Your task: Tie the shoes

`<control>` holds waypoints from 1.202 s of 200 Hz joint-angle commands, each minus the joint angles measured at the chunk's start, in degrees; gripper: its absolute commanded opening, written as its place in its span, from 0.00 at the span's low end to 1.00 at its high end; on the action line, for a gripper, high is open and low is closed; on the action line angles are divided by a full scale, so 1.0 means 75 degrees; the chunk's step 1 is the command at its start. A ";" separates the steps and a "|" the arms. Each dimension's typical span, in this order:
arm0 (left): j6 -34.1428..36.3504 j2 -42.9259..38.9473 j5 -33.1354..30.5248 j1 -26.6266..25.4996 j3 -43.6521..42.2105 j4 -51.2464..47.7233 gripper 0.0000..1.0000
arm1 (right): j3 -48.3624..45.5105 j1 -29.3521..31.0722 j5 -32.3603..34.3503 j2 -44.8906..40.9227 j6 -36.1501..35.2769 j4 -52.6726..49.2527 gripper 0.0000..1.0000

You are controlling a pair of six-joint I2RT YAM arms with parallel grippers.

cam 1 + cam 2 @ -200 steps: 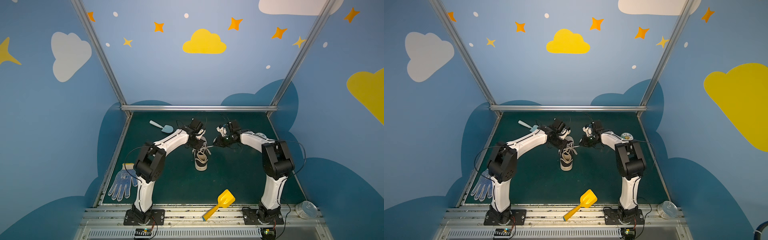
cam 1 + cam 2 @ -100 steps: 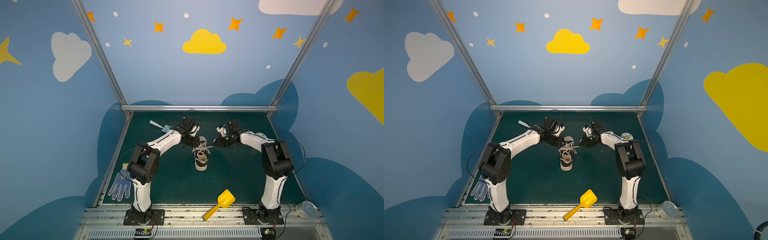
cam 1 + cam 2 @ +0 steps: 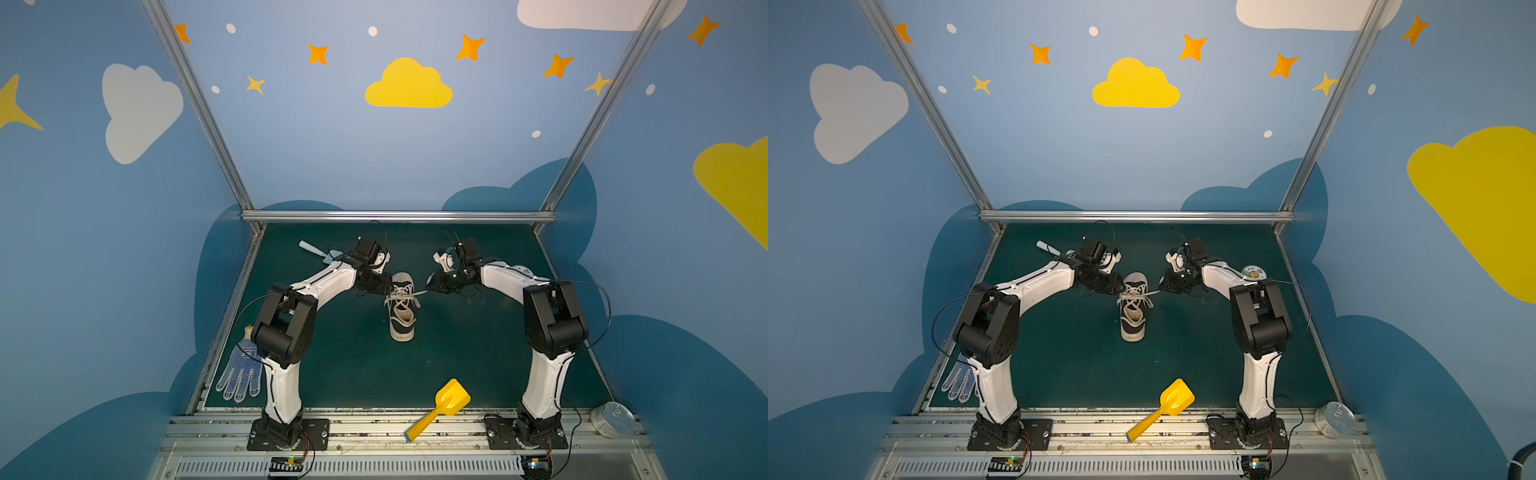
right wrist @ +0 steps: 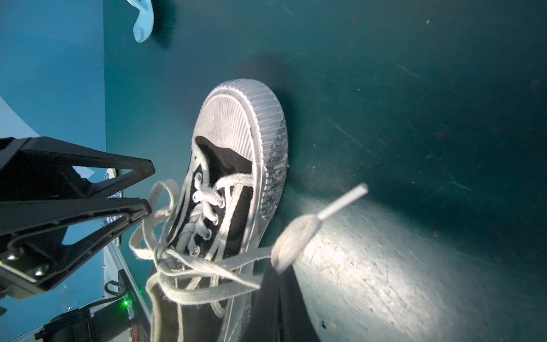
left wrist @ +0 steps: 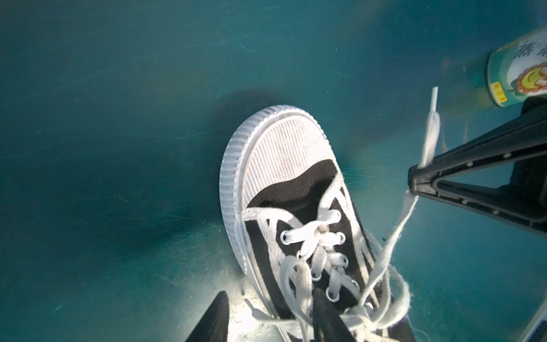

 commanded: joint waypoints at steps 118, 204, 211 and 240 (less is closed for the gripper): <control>-0.0297 -0.0627 0.0715 0.0345 -0.0692 0.0608 0.43 | 0.0234 -0.0024 -0.0138 0.0180 -0.0056 -0.0095 0.02; -0.1188 -0.1033 0.1821 0.0949 -0.1333 0.1629 0.48 | 0.0092 -0.0200 0.0454 -0.0851 0.0052 -0.1158 0.52; -0.1190 -0.1109 0.1893 0.1025 -0.1398 0.1624 0.49 | 0.0197 -0.0091 0.0336 -0.0902 0.0046 -0.1266 0.52; -0.1391 -0.1508 0.2171 0.1454 -0.1996 0.1951 0.49 | 0.0975 0.0613 0.0160 -0.0710 -0.0045 -0.1939 0.55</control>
